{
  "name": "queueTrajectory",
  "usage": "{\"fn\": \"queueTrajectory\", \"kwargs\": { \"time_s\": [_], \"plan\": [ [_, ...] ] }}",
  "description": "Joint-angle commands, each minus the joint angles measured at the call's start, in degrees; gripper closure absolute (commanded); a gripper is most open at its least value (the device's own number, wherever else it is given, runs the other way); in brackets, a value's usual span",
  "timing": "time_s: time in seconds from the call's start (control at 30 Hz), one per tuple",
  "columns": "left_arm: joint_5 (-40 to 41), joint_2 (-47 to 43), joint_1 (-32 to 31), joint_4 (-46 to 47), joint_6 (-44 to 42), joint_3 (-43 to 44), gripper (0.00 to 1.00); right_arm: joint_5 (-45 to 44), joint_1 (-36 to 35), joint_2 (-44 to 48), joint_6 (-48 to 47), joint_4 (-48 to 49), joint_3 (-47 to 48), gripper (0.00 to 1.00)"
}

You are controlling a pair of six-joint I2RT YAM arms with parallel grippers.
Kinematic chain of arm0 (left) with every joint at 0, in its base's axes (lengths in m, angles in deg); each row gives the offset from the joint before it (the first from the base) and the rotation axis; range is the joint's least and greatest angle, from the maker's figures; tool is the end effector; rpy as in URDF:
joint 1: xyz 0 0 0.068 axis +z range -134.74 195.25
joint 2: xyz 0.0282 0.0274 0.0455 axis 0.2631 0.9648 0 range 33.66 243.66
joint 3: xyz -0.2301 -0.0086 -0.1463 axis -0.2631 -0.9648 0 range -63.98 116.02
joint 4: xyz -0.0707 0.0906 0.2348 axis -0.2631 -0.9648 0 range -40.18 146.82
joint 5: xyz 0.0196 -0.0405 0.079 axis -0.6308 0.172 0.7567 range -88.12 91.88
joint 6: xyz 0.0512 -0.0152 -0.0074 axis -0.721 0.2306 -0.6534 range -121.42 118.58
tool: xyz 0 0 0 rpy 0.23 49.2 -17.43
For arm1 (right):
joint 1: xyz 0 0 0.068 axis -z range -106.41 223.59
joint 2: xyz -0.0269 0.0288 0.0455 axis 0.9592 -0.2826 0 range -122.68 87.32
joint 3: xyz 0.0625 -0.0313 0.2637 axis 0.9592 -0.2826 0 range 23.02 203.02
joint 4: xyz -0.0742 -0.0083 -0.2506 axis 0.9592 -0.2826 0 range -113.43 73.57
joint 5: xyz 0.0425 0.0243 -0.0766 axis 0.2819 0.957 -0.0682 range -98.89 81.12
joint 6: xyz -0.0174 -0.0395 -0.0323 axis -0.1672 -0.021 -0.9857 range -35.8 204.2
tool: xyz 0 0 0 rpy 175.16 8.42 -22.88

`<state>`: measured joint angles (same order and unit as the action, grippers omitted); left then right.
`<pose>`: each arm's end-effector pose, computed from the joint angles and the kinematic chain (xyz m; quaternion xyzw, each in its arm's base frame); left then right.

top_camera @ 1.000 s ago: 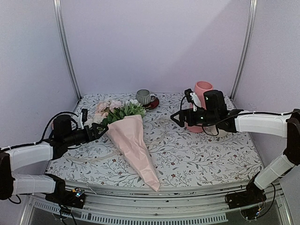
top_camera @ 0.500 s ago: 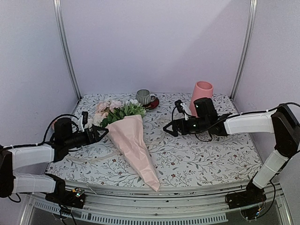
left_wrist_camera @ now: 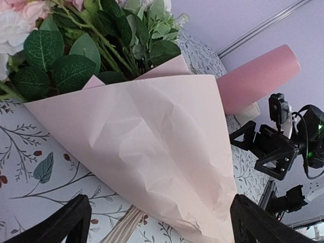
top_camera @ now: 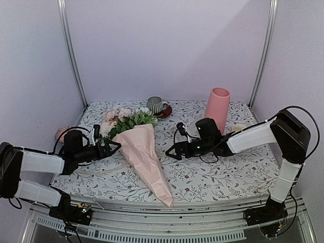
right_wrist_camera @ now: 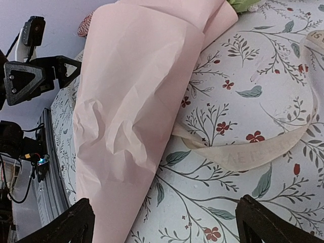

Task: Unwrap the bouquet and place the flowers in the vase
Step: Adjust the folded bouquet at the center of the board.

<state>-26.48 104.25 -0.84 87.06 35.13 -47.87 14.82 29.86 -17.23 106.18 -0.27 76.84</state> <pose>0.2061 -0.0772 0.1547 -0.0137 0.8249 -0.4178 0.3806 0.2615 0.2700 0.1568 -0.2572 0.8328 0.3997 0.2837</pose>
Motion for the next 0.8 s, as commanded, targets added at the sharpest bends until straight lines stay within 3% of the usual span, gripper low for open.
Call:
{"fn": "queueTrajectory", "kwargs": {
  "time_s": [0.0,0.3,0.77],
  "plan": [
    [-1.17,2.38,-1.0,4.29,0.13,0.14,0.02,1.86,-0.95,-2.49,1.89,3.35,1.87,0.01],
    [-0.98,4.49,-1.02,5.35,-0.64,0.41,0.02,2.58,-0.99,-4.54,1.98,3.6,2.82,0.0],
    [-3.68,14.75,-1.06,9.28,1.09,3.44,0.03,6.13,-0.47,-11.02,5.75,4.75,6.73,0.0]
  ]
}}
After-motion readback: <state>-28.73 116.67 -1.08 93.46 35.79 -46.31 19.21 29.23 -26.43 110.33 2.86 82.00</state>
